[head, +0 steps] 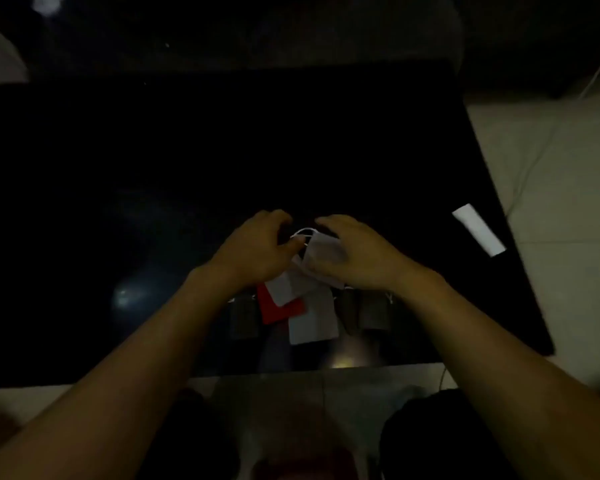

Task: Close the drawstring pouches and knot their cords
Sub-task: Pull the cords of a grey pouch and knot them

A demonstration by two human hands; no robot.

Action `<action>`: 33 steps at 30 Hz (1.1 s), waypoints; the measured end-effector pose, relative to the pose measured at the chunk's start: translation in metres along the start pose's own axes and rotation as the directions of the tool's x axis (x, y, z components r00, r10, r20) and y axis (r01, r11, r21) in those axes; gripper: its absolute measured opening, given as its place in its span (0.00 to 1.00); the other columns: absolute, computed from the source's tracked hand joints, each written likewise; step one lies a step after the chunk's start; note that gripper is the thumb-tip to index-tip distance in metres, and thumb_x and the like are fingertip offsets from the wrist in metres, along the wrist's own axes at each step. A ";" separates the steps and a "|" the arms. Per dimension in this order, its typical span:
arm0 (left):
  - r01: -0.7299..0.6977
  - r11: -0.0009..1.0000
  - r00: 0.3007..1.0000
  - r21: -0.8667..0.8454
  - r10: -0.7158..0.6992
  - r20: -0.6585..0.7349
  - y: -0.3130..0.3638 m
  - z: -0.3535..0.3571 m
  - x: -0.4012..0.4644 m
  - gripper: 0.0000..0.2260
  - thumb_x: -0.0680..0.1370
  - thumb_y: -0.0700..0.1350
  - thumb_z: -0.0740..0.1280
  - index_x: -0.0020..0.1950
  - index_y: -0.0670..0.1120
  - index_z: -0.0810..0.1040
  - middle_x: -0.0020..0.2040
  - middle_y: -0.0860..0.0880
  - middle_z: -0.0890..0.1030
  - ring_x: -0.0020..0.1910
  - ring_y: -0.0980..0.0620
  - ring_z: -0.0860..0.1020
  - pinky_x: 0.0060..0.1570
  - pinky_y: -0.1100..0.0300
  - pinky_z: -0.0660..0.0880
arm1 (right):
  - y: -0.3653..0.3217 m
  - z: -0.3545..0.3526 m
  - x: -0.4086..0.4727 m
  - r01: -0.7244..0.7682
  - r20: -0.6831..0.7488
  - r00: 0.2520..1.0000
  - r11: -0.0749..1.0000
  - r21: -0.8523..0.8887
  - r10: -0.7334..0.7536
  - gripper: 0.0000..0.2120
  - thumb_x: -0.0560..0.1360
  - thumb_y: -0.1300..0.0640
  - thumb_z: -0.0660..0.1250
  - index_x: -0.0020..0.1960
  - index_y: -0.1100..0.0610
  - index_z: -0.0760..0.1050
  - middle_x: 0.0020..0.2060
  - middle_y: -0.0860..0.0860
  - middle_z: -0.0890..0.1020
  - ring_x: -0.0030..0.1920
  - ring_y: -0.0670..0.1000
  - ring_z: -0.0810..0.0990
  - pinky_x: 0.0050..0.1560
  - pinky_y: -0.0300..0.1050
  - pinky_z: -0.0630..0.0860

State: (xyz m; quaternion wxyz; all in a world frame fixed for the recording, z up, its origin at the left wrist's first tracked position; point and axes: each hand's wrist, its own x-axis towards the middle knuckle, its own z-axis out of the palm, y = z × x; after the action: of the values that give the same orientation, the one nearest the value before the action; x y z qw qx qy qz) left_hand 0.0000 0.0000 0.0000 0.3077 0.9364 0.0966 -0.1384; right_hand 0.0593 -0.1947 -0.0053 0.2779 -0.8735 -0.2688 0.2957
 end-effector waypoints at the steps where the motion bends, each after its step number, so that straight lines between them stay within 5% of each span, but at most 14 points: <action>1: -0.082 0.996 0.995 -0.015 0.081 -0.053 -0.009 0.014 0.002 0.20 0.80 0.56 0.64 0.67 0.46 0.73 0.61 0.45 0.76 0.58 0.46 0.77 0.55 0.51 0.75 | 0.011 0.015 0.000 0.055 -0.055 0.997 0.997 -0.052 -0.058 0.40 0.74 0.36 0.66 0.79 0.49 0.56 0.78 0.48 0.59 0.77 0.50 0.58 0.75 0.47 0.59; 5: -0.350 0.934 0.921 0.075 0.358 -0.154 -0.052 0.068 0.000 0.23 0.77 0.58 0.59 0.64 0.45 0.76 0.59 0.47 0.76 0.57 0.48 0.76 0.57 0.51 0.74 | 0.057 0.063 -0.005 0.116 -0.078 0.985 0.926 -0.360 -0.154 0.38 0.76 0.30 0.57 0.80 0.42 0.49 0.80 0.43 0.47 0.79 0.47 0.42 0.78 0.56 0.45; 8: -0.367 0.893 0.901 0.262 0.411 -0.137 -0.076 0.096 -0.002 0.24 0.79 0.61 0.55 0.68 0.49 0.73 0.68 0.49 0.72 0.66 0.50 0.71 0.66 0.51 0.68 | 0.081 0.089 -0.002 0.109 -0.120 0.977 0.894 -0.435 -0.178 0.37 0.76 0.29 0.52 0.80 0.43 0.48 0.80 0.44 0.43 0.79 0.47 0.37 0.78 0.56 0.39; 11: -0.358 0.875 0.884 0.327 0.430 -0.183 -0.087 0.101 -0.001 0.26 0.80 0.62 0.53 0.71 0.50 0.72 0.71 0.48 0.71 0.71 0.49 0.68 0.71 0.47 0.64 | 0.076 0.109 0.011 0.171 -0.291 0.906 0.896 -0.410 -0.307 0.36 0.76 0.31 0.55 0.78 0.48 0.58 0.79 0.48 0.56 0.79 0.49 0.49 0.78 0.50 0.46; 14: -0.219 0.904 0.900 0.367 0.332 -0.282 -0.084 0.081 -0.006 0.29 0.79 0.63 0.52 0.74 0.47 0.69 0.73 0.45 0.70 0.74 0.44 0.65 0.72 0.42 0.60 | 0.047 0.107 0.022 0.295 -0.402 0.861 0.949 -0.108 -0.313 0.29 0.78 0.41 0.64 0.74 0.54 0.68 0.74 0.51 0.68 0.74 0.49 0.65 0.74 0.46 0.60; 16: -0.170 0.962 0.887 0.214 0.244 -0.391 -0.072 0.061 -0.032 0.26 0.81 0.59 0.57 0.73 0.44 0.69 0.73 0.44 0.71 0.73 0.44 0.67 0.71 0.47 0.63 | 0.027 0.095 0.009 0.304 -0.464 0.847 0.952 0.022 -0.260 0.24 0.79 0.46 0.65 0.71 0.55 0.71 0.68 0.51 0.74 0.67 0.50 0.72 0.67 0.49 0.70; 18: -0.255 0.966 0.839 0.053 0.248 -0.485 -0.059 0.042 -0.049 0.20 0.81 0.55 0.61 0.67 0.43 0.76 0.65 0.45 0.78 0.64 0.47 0.76 0.62 0.56 0.71 | 0.021 0.066 -0.002 0.170 -0.453 0.870 0.981 -0.091 -0.193 0.18 0.77 0.49 0.66 0.66 0.53 0.74 0.60 0.51 0.79 0.59 0.52 0.78 0.58 0.50 0.76; 22: -0.242 0.966 0.913 -0.091 0.195 -0.358 -0.037 0.030 -0.063 0.11 0.81 0.50 0.64 0.56 0.46 0.82 0.50 0.52 0.83 0.50 0.55 0.80 0.50 0.60 0.75 | 0.044 0.039 -0.013 -0.127 -0.175 0.982 0.931 -0.342 0.070 0.17 0.68 0.51 0.76 0.55 0.52 0.78 0.49 0.50 0.82 0.50 0.53 0.81 0.53 0.49 0.79; 29: -0.205 0.932 0.957 -0.299 0.127 -0.260 -0.051 0.058 -0.037 0.05 0.78 0.51 0.69 0.51 0.53 0.82 0.46 0.58 0.82 0.45 0.59 0.81 0.42 0.62 0.79 | 0.047 0.025 0.008 -0.090 -0.060 0.996 0.903 -0.419 0.072 0.10 0.69 0.56 0.77 0.43 0.53 0.77 0.42 0.50 0.81 0.43 0.49 0.78 0.46 0.44 0.74; 33: -0.228 0.870 0.967 -0.437 0.148 -0.209 -0.035 0.057 -0.020 0.16 0.74 0.53 0.73 0.60 0.55 0.77 0.56 0.58 0.79 0.46 0.59 0.82 0.42 0.62 0.80 | 0.029 -0.004 -0.001 0.079 -0.142 0.983 0.964 -0.252 -0.118 0.10 0.69 0.58 0.78 0.40 0.53 0.76 0.35 0.48 0.80 0.36 0.45 0.77 0.41 0.44 0.75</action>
State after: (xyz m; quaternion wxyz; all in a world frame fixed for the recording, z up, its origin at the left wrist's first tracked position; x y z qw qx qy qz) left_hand -0.0397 -0.0088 -0.0563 0.5222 0.8507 0.0605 -0.0013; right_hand 0.0700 -0.2168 -0.0210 0.2022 -0.9071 -0.3240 0.1769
